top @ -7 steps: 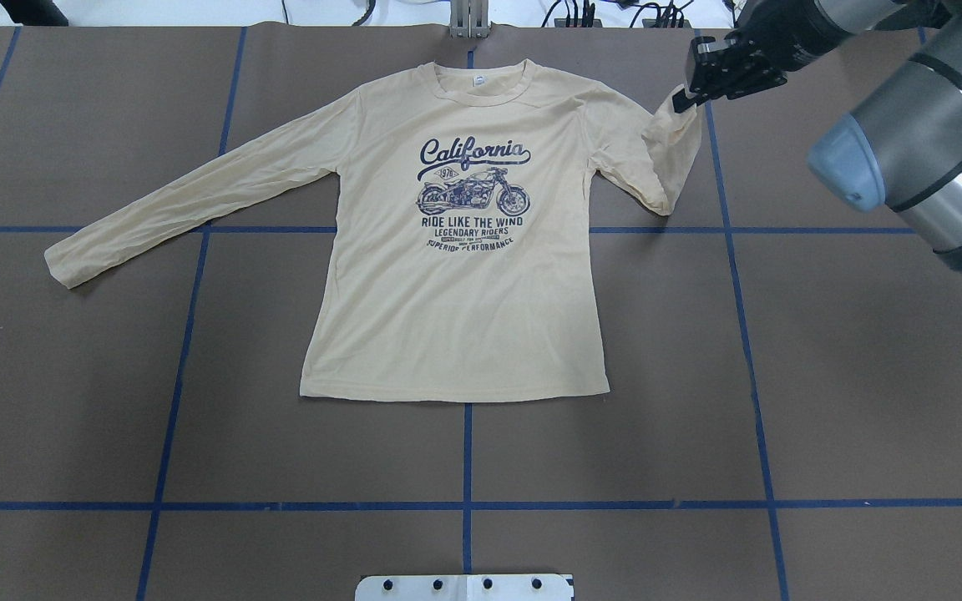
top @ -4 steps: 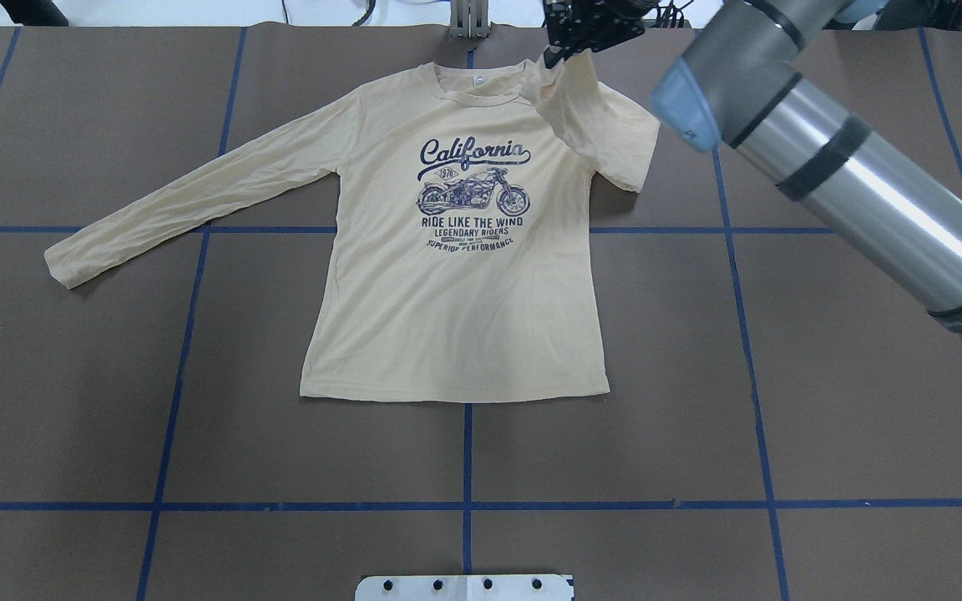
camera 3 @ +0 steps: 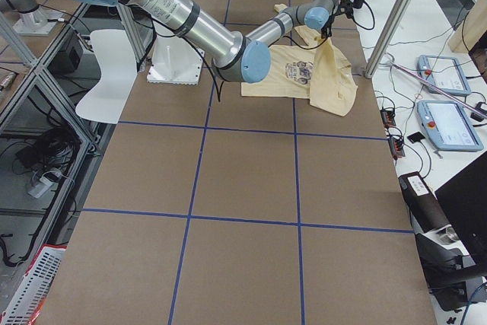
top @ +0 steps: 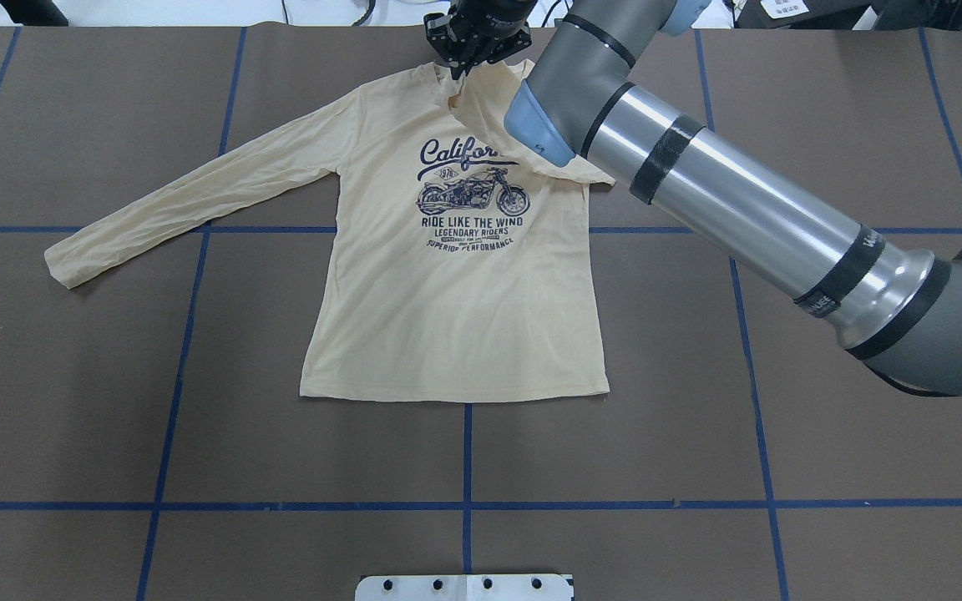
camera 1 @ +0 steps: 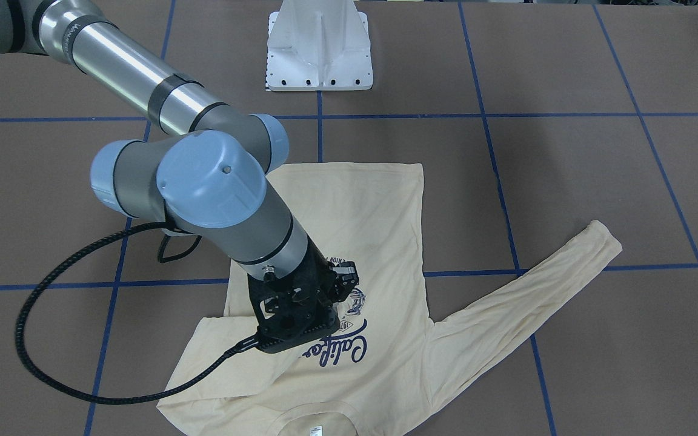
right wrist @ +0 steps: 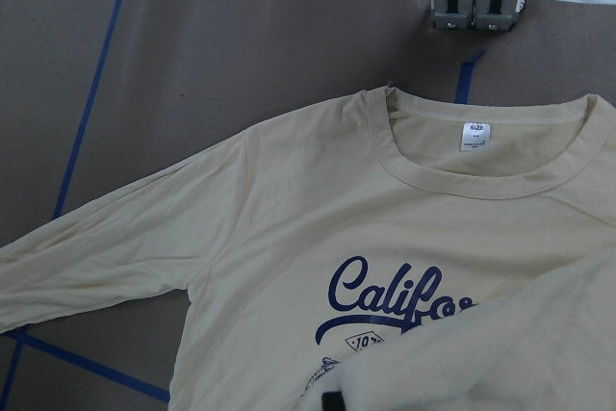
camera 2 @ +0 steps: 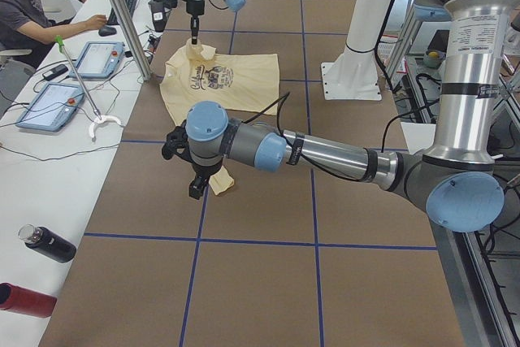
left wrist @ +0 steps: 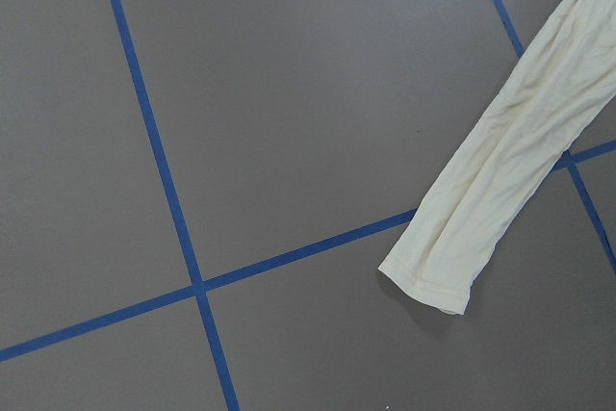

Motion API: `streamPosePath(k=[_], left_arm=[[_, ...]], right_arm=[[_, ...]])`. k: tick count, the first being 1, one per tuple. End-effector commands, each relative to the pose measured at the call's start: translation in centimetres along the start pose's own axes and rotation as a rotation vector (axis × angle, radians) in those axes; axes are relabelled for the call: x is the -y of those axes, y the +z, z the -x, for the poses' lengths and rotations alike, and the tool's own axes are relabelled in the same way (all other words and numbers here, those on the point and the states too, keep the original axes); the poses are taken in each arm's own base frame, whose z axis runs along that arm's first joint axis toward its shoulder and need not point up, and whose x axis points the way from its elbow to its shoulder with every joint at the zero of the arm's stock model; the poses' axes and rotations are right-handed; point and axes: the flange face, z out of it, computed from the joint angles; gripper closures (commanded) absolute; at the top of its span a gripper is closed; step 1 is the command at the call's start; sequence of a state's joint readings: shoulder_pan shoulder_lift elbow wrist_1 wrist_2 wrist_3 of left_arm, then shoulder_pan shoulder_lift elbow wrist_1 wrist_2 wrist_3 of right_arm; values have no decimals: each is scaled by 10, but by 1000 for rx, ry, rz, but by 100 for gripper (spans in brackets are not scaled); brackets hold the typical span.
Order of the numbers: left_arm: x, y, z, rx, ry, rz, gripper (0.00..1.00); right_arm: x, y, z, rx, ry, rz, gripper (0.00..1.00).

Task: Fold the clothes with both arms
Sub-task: 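Lift the sleeve with the right gripper and carry it across the shirt, then lay the sleeve across the chest below the collar and release it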

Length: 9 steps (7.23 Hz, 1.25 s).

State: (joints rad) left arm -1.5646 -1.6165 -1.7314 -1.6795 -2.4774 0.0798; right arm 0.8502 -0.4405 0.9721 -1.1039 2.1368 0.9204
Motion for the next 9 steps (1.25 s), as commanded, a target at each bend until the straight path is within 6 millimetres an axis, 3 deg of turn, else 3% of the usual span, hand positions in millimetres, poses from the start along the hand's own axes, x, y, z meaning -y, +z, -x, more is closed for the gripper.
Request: streamPosePath(k=[1,2,3,6,8,9], left_arm=[[6,3,4,0,-4,3,1],[6,3,4,0,-4,3,1],[13,3,5,0,-3,2,1],[20,6,8,0,-19,-2,1],[23,7,10,1,-34,-31,1],[22,10,15,1,-31,-34,1]], right_arm=[[-27,47,20,-46,-36,-31,100],[-49,72,34,-72,-54,-34,100],[-64,83,47,-77,-69,-37,100],[-54,76,65,-91,-81,-98,100],[-41,70,76,-63,32,-209,28],[-30,59,98,-37,144,-230,14]])
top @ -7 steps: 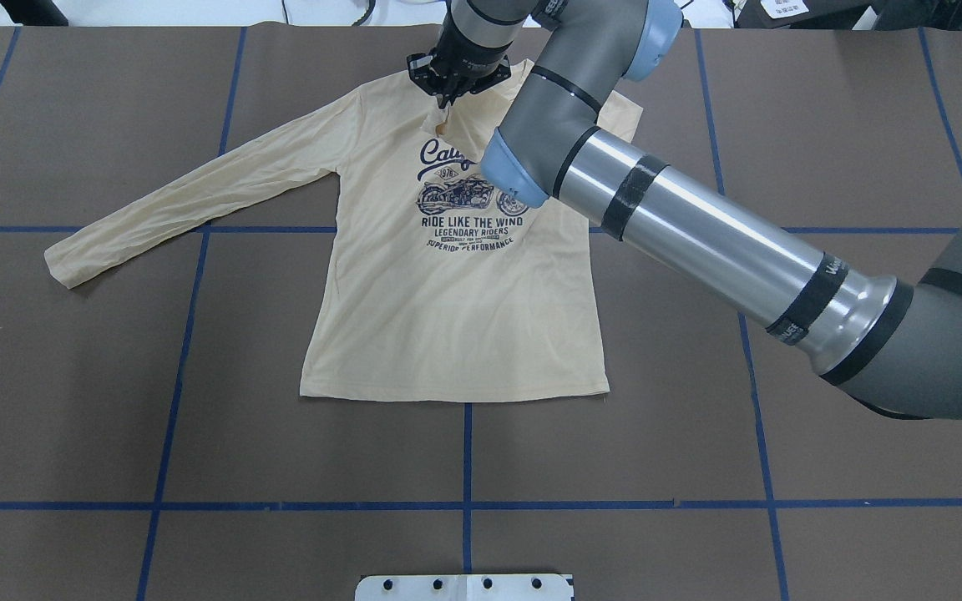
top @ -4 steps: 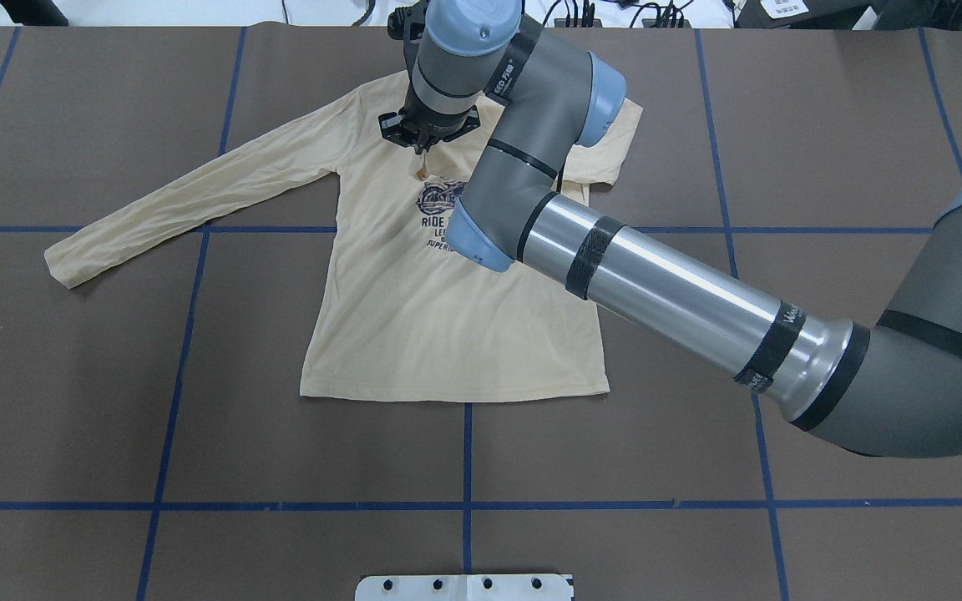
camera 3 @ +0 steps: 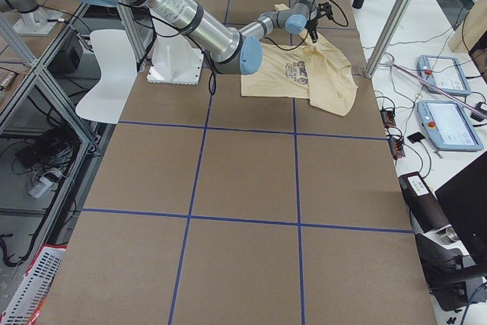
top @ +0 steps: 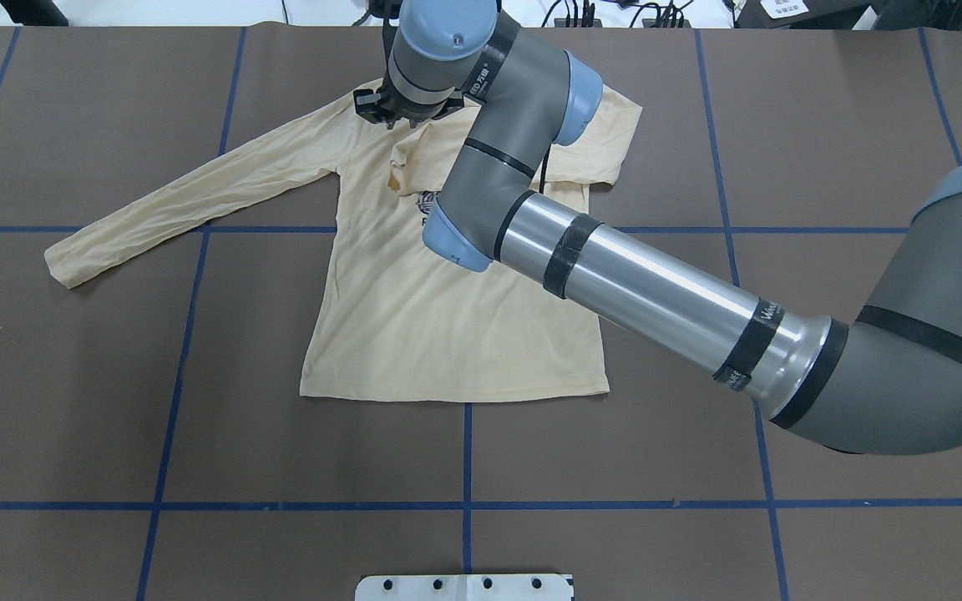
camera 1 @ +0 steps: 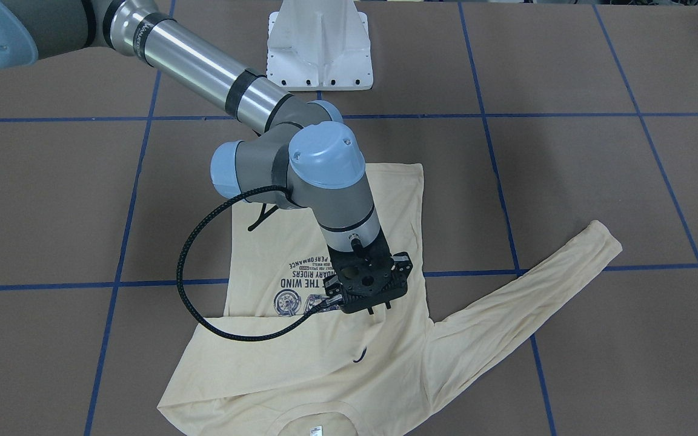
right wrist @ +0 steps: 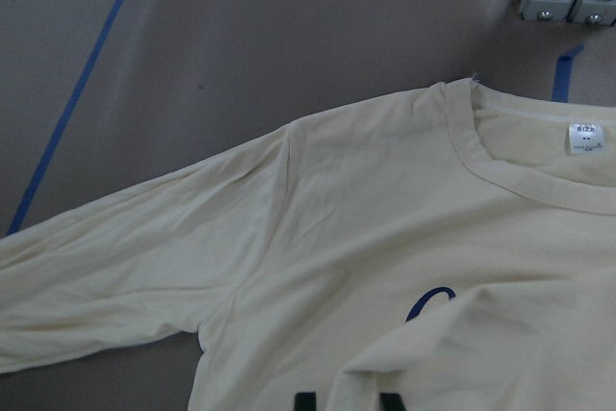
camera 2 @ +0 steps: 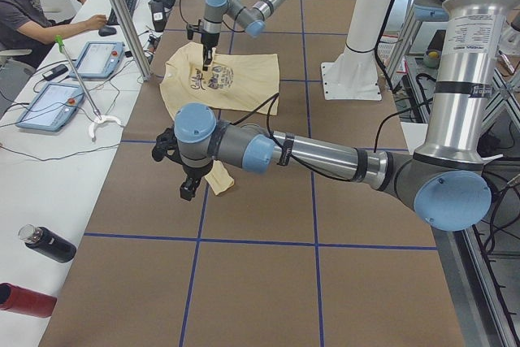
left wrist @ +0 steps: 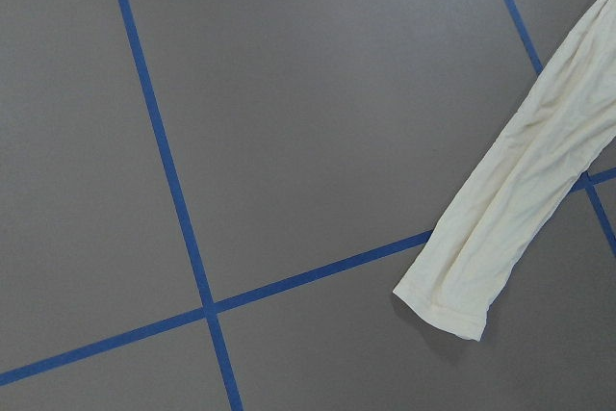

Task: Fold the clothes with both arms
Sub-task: 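Lay the sleeve across the chest below the collar and release it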

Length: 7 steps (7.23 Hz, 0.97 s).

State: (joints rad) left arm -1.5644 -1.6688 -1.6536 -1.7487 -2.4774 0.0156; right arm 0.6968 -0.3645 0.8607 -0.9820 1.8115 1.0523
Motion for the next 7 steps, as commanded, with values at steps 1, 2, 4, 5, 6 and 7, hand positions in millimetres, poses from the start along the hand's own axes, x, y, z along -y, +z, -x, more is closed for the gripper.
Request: streamPosePath(k=[1,2,4,5,6,7], left_arm=[[1,4,6,0,3,-10,1],[2,6,7,0,0,-7,1],[22,10,-15,-15,-80,-34,1],[28,38,-47,-39,-116,-33,1],[31,56,-73,-39,-170,-56,1],[32,80,-101,-20,-240,-69,1]], right_arm=[[16,-15,27,26,198,-51,8],[17,-16,28,28,234,-51,7],[17,-19,25,30,253,-48,2],[11,-25,15,35,256,-43,1],[1,-38,-4,-36,262,9,1],[-5,-57,-14,-118,256,70,1]])
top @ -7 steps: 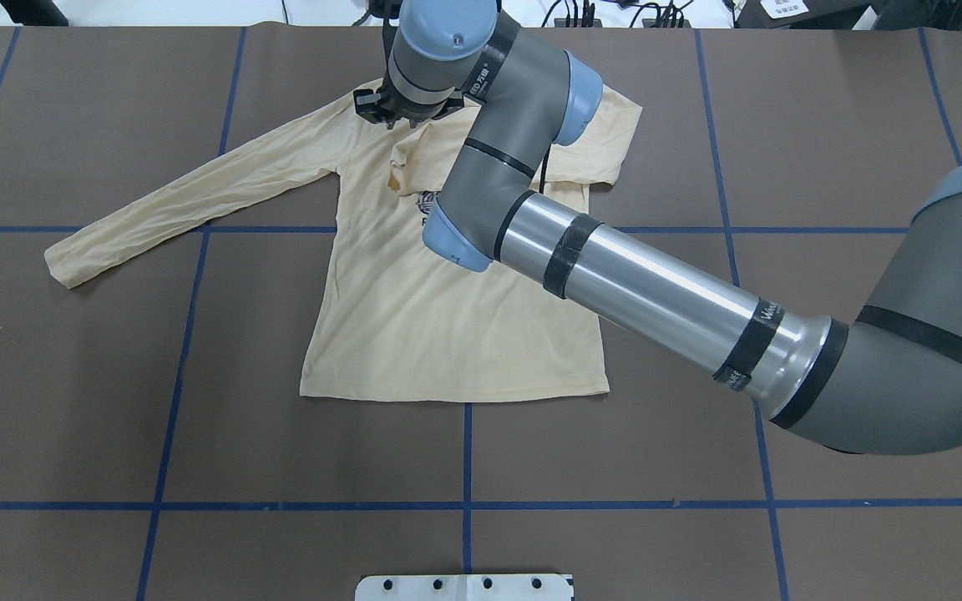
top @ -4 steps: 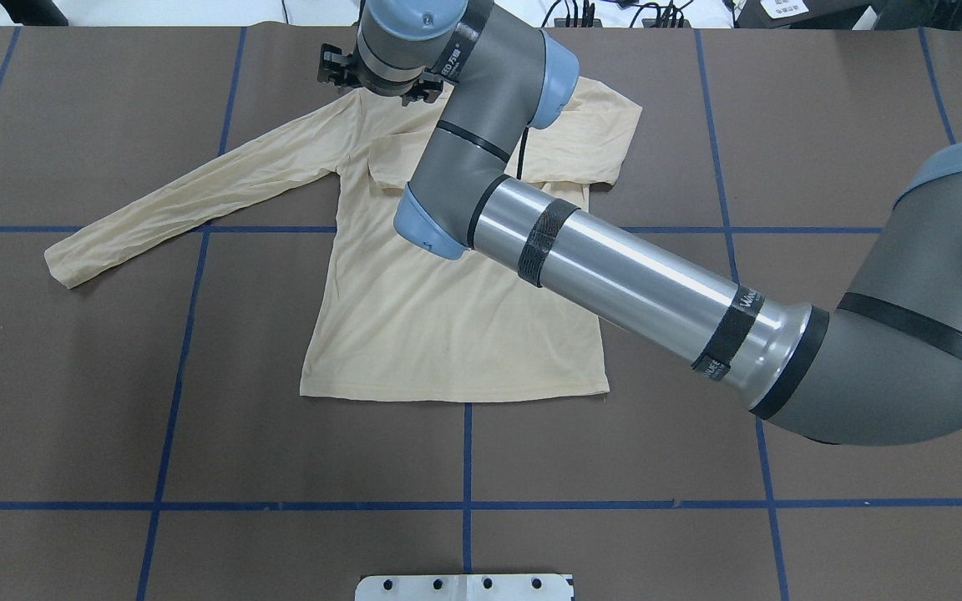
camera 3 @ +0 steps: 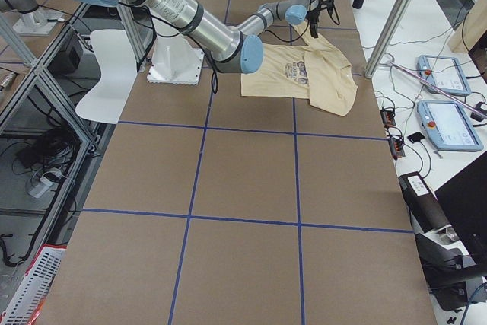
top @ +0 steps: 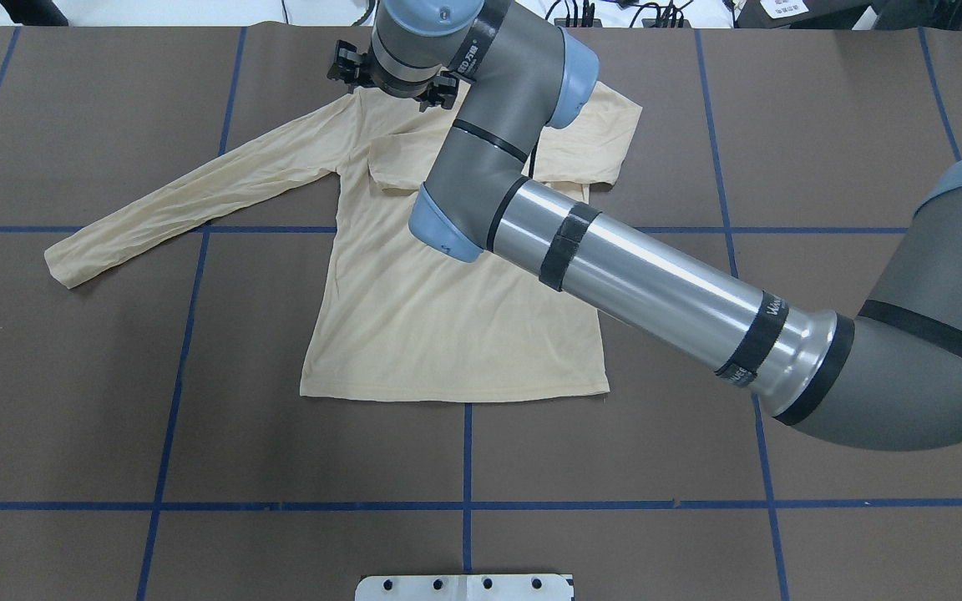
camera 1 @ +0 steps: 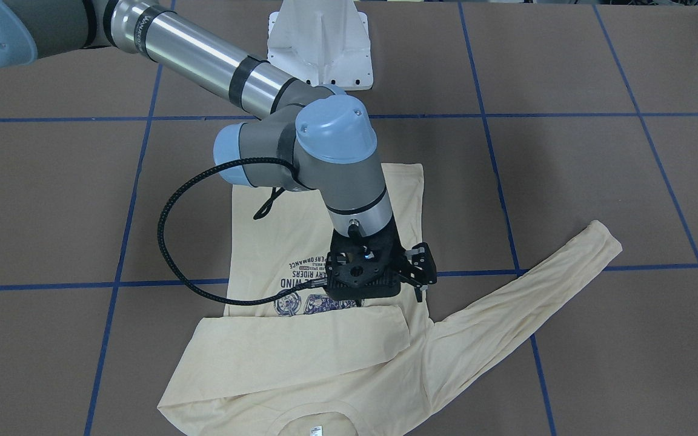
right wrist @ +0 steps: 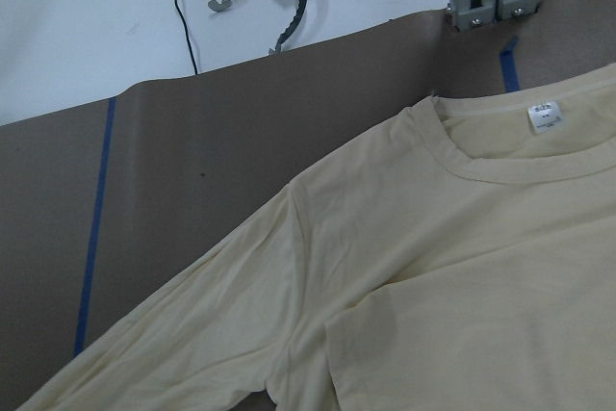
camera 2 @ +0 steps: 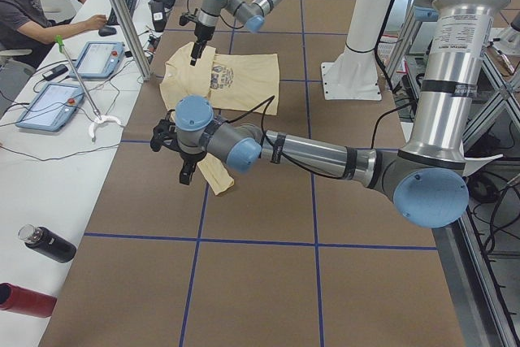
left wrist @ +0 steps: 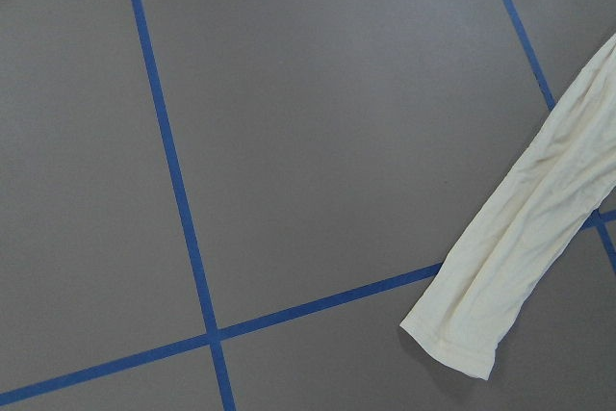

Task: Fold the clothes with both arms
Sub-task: 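Lay the sleeve across the chest below the collar and release it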

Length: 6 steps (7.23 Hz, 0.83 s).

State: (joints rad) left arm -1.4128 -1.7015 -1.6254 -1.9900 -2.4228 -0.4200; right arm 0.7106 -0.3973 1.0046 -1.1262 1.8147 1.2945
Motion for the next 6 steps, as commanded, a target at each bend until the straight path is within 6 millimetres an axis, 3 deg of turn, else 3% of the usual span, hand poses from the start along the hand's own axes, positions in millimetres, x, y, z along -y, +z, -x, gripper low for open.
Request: streamPosePath(k=[1,3,4,5,6], left_arm=[[-14,51,-60,6,-131,-51,1],[-60,117,-78,92,-192,-82,1],[-80,133,-74,113,-198,-89,1],[-83,142,-66,128,-202,-78,1],[-83,149,-69,132,-197,-69,1]], right_arm=[[-12,-38,-38,-174,-21,85,1],[-40,-49,-117,-199,-52,136,1],[-54,-58,-155,-190,-66,153,1],[-58,-63,-164,-185,-76,154,1],[-58,-64,-161,-181,-80,153,1]])
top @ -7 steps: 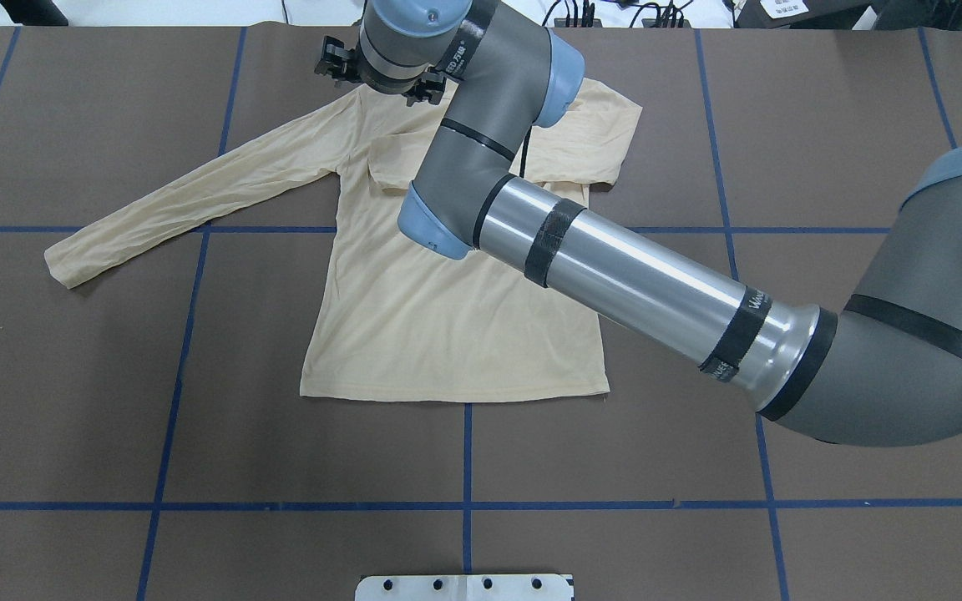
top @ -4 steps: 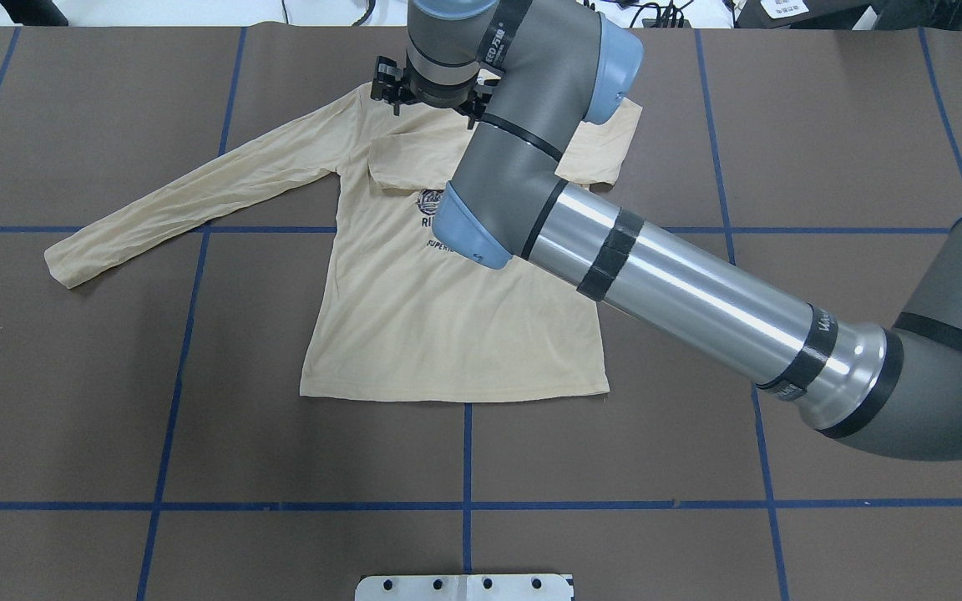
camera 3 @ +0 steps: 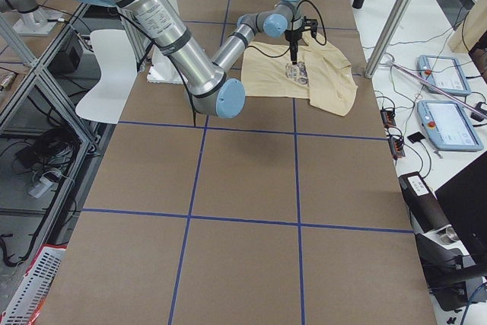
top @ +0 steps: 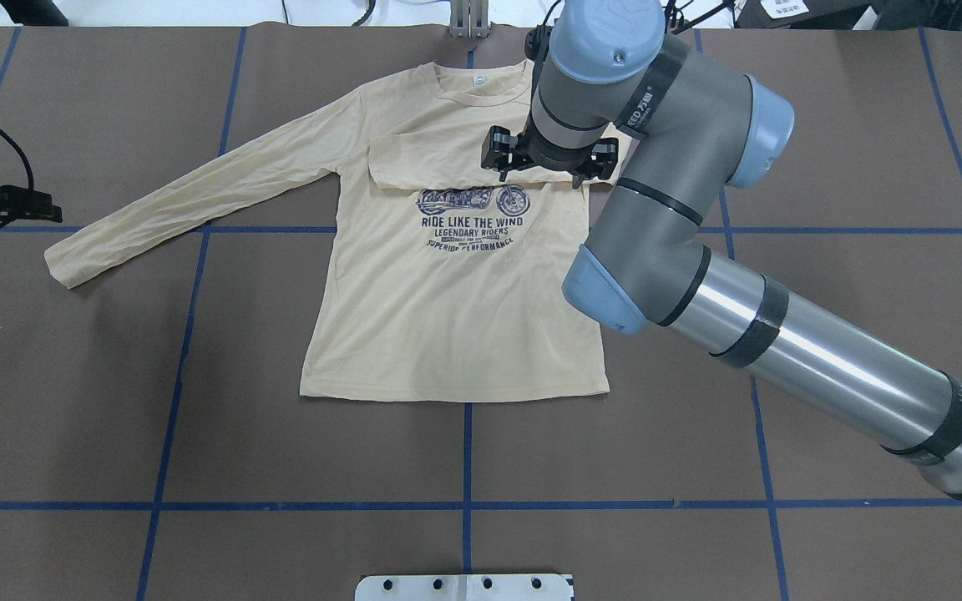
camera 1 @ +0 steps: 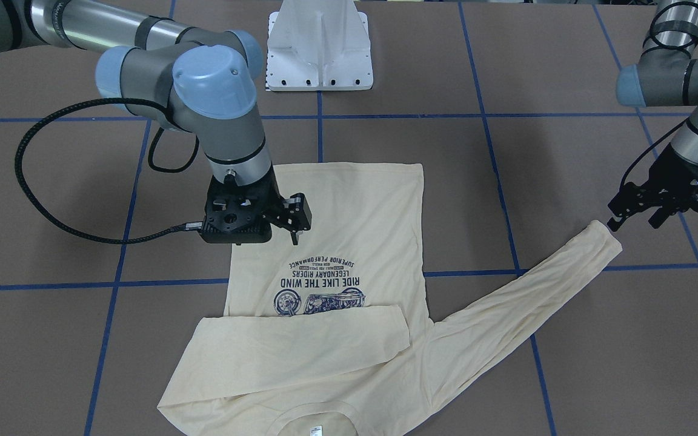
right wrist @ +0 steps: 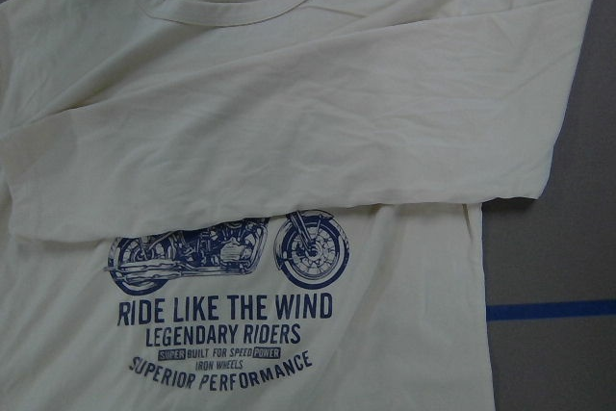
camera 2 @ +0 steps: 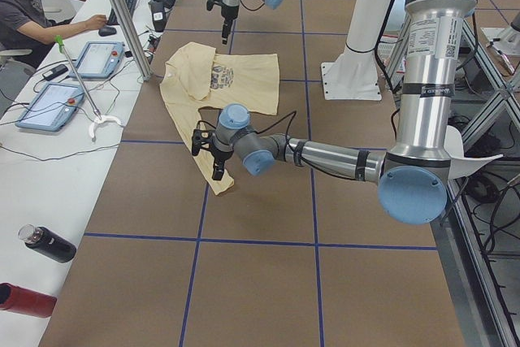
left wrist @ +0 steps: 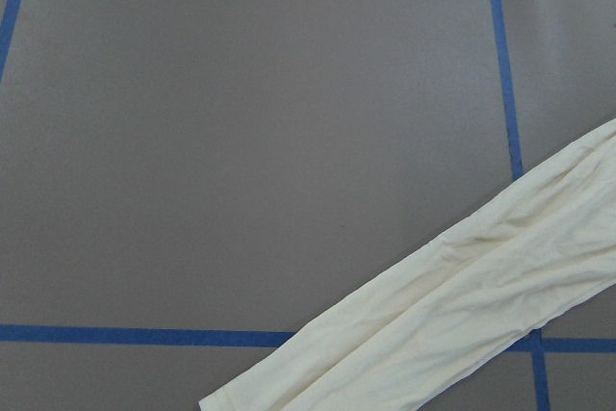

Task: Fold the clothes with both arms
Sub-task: 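Lay the sleeve across the chest below the collar and release it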

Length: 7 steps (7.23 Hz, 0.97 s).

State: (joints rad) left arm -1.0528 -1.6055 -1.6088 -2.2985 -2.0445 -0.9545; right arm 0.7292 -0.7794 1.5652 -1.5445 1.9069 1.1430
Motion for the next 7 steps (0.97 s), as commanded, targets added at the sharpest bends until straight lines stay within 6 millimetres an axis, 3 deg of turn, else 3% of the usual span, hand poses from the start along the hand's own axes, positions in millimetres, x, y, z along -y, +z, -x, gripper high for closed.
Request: streamPosePath(k=[1,4,7], left_arm=[[-9,26,6,45,6,7,1],[-4,63,24,81,5,12,5],[-5,79,39,77,7,9,17]], right_arm=[[-4,-4,-7,6,-11,0,1],[-2,-2,-9,2,-32,-4,1],[-2,-3,-7,5,-34,-3,1]])
